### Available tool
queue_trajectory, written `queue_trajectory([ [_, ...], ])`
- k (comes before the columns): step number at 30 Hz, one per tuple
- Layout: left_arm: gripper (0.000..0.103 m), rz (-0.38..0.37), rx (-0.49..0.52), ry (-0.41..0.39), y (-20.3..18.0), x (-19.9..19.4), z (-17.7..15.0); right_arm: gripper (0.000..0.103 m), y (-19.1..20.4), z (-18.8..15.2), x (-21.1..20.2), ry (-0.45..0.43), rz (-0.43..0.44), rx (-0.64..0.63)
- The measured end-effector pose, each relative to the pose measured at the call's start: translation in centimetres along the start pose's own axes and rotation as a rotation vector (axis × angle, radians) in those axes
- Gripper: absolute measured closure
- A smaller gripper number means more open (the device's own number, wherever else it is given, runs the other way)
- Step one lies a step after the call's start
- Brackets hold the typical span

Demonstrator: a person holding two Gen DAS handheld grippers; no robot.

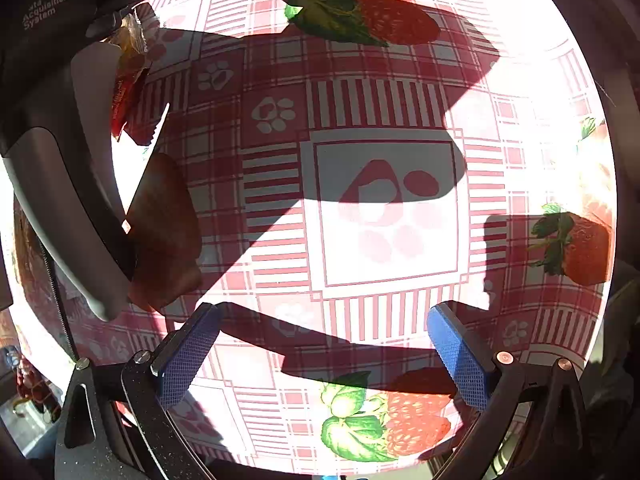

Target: Organize snacks

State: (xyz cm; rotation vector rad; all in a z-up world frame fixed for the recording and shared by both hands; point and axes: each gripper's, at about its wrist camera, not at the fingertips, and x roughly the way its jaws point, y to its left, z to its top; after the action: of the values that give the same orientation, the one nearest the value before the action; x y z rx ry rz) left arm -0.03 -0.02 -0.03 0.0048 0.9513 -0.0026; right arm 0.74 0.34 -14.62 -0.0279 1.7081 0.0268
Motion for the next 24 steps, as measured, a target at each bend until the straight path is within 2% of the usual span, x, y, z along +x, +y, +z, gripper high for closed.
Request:
queue_trajectory([
  [10,0.000,0.000,0.000,0.000,0.0,0.0,0.0,0.000,-1.3,-1.2,0.1,-0.006,0.000,0.001],
  [14,0.000,0.000,0.000,0.000,0.0,0.0,0.0,0.000,-2.0,-1.0,0.7,-0.047,-0.003,-0.001],
  [24,0.000,0.000,0.000,0.000,0.0,0.0,0.0,0.000,-1.8,-1.0,0.3,-0.020,-0.009,-0.004],
])
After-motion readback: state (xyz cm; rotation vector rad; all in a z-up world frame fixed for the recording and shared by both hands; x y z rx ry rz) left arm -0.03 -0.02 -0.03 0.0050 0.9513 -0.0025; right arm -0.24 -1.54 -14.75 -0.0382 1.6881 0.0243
